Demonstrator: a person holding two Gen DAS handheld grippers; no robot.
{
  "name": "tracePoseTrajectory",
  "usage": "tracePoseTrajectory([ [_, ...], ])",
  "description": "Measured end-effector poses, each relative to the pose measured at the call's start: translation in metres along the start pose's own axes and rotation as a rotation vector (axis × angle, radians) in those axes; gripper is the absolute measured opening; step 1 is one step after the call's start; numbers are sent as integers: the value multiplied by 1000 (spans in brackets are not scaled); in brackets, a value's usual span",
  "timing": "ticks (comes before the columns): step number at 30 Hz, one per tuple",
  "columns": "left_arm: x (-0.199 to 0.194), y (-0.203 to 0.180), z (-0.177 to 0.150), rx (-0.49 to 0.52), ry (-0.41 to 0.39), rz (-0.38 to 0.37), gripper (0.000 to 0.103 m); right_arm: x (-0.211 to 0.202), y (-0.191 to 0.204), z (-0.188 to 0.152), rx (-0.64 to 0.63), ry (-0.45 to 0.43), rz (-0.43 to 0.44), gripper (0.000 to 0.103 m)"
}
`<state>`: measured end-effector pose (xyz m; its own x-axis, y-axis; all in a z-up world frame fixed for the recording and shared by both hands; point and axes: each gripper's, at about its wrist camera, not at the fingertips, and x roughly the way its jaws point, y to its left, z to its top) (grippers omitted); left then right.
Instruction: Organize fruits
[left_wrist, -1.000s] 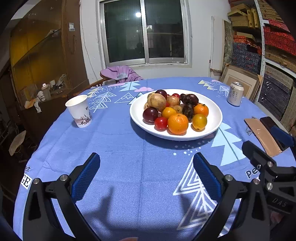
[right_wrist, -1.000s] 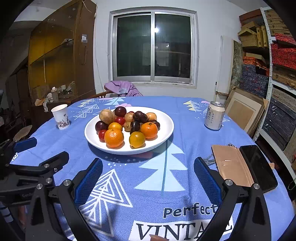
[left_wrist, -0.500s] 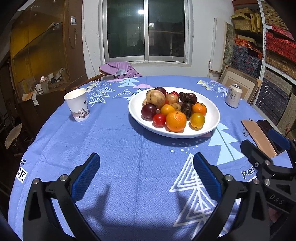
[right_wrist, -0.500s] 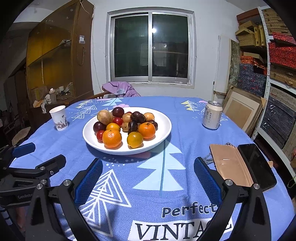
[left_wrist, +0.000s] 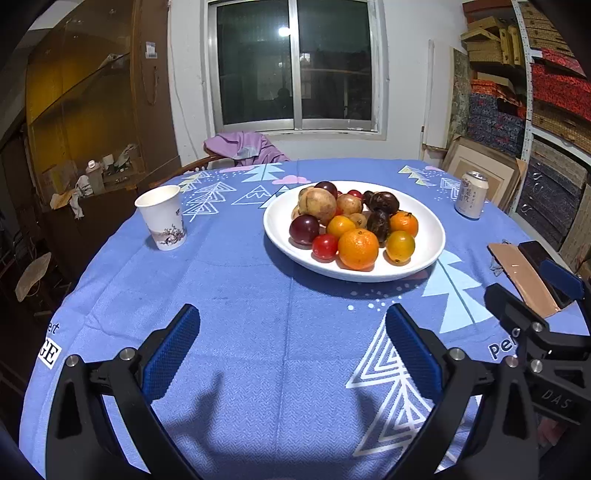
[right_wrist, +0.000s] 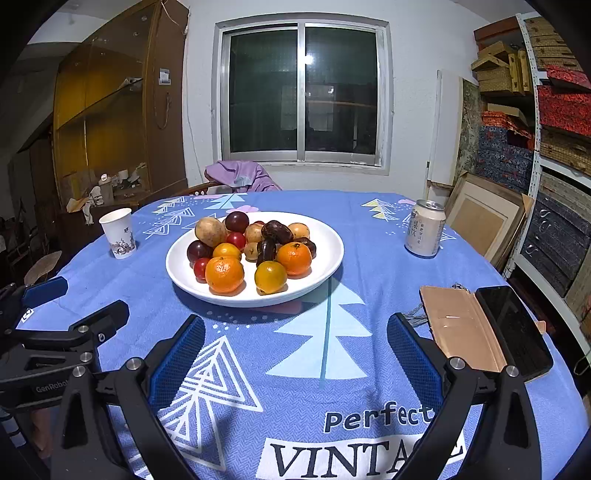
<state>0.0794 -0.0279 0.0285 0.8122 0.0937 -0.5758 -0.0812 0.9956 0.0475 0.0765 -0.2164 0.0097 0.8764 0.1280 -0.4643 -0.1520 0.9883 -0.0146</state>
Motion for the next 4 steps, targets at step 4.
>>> tracePoseTrajectory([
  [4, 1, 3, 0, -12, 6, 1, 99, -1, 0, 0, -4, -2, 3, 100],
])
